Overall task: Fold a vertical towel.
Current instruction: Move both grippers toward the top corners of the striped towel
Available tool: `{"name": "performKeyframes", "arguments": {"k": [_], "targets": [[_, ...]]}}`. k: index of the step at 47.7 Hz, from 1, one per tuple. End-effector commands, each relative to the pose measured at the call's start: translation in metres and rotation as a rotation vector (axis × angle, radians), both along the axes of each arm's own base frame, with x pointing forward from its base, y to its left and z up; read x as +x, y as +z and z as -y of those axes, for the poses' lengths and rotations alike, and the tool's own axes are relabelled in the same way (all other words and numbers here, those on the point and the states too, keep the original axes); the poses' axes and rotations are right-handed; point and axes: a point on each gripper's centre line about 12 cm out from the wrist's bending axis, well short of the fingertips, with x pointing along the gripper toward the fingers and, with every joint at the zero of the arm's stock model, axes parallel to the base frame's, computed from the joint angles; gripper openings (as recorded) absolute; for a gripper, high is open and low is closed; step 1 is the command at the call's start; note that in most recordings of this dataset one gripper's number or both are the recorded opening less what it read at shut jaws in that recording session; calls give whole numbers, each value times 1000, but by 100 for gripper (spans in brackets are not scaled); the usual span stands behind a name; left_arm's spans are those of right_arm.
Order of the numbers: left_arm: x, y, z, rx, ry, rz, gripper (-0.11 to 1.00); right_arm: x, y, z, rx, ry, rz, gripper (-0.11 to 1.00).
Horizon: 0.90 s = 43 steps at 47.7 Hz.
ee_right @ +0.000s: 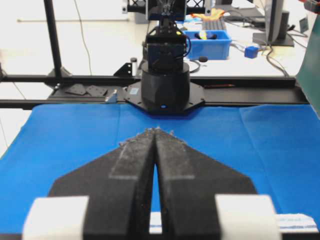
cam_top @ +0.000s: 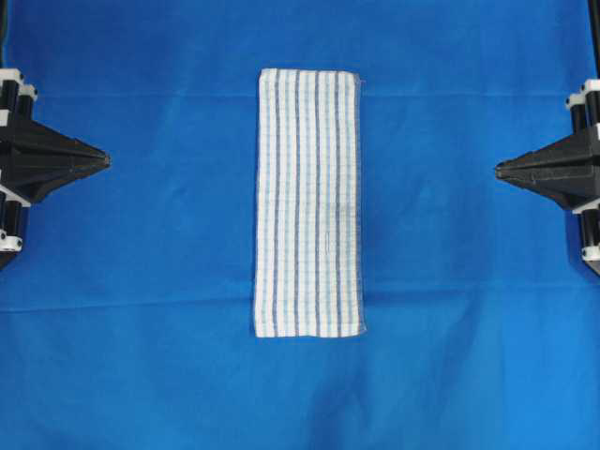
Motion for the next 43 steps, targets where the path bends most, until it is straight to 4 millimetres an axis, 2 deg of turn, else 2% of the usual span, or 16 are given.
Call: {"name": "performKeyframes", "arguments": {"k": [1,13,23,30,36,38,43], "targets": [[5,6,-4,-19,20,14,0,5,10,4,10,-19,18,0],[23,7,-28,-23,129,6,0,27,8,34,74,-150,-135,0],[51,-23,-60,-48,242,-141,0,44,-10,67,105,-277,-275,0],[71,-42,-83,-65,304,-227,1,56,-31,95,130,-363,-364,1],[90,-67,-108,-87,362,-313,2,73,-52,119,147,-416,-456,2],[95,-76,-115,-93,376,-339,8,79,-59,127,152,-429,-483,7],[109,-95,-131,-111,407,-394,32,95,-78,142,162,-448,-552,37]]}}
